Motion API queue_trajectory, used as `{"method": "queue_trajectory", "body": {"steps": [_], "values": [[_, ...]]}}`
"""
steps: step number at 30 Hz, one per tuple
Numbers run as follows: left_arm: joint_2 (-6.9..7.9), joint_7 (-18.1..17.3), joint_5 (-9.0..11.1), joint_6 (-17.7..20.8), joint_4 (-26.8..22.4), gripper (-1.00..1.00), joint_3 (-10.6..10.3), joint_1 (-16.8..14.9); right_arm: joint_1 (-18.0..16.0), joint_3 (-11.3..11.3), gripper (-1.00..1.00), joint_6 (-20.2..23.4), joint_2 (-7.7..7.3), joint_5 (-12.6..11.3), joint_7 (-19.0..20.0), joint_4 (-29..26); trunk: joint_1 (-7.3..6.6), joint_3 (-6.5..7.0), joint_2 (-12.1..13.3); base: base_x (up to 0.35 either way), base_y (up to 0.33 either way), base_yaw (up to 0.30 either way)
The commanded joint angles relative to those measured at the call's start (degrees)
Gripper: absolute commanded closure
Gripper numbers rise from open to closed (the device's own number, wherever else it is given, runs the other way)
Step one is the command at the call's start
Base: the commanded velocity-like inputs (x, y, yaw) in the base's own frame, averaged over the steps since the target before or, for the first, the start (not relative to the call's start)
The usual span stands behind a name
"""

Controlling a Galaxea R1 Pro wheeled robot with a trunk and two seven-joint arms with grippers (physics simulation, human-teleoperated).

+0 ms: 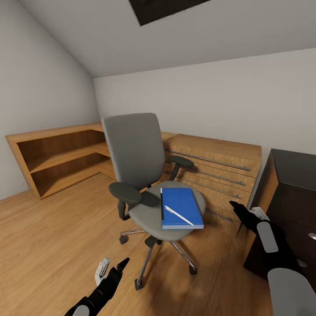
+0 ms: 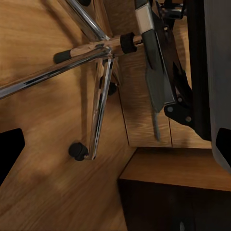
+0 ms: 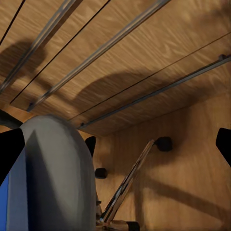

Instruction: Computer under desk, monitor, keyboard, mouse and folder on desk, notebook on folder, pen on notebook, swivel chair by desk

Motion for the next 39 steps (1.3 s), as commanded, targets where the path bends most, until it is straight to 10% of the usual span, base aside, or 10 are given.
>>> {"method": "queue_trajectory", "body": {"steps": [1,16,23,34,39], "values": [[-0.01,-0.05,0.55,0.38,-0.01,-1.0,0.05,-0.02,-0.03,-0.04,-1.0,0.26,0.0,-0.59,-0.35,-0.08,-0.01,-0.06,-0.02,0.0,0.0,0.0],[0.43,-3.19,1.12,1.23,0.42,-1.0,1.61,0.92,-3.58,-1.23,-1.0,1.38,3.58,-1.26,-3.89,3.45,-0.3,2.38,0.12,0.0,0.0,0.0],[0.32,-3.1,0.37,1.57,0.45,-1.0,1.38,0.58,-4.22,-1.06,-1.0,12.63,4.24,-1.27,-4.18,3.82,-0.48,3.93,0.22,0.0,0.0,-0.042],[-0.26,-3.06,0.23,1.71,0.27,-1.0,1.01,0.36,1.25,-0.88,-1.0,32.64,3.7,-1.01,-4.21,-19.35,-2.52,5.99,3.88,0.0,0.0,-0.246],[-0.42,-3.16,0.25,1.72,0.12,-1.0,0.94,0.3,7.08,0.19,-1.0,32.75,3.47,-1.05,-3.92,-29.56,-3.62,6.86,5.89,0.0,0.0,-0.289]]}}
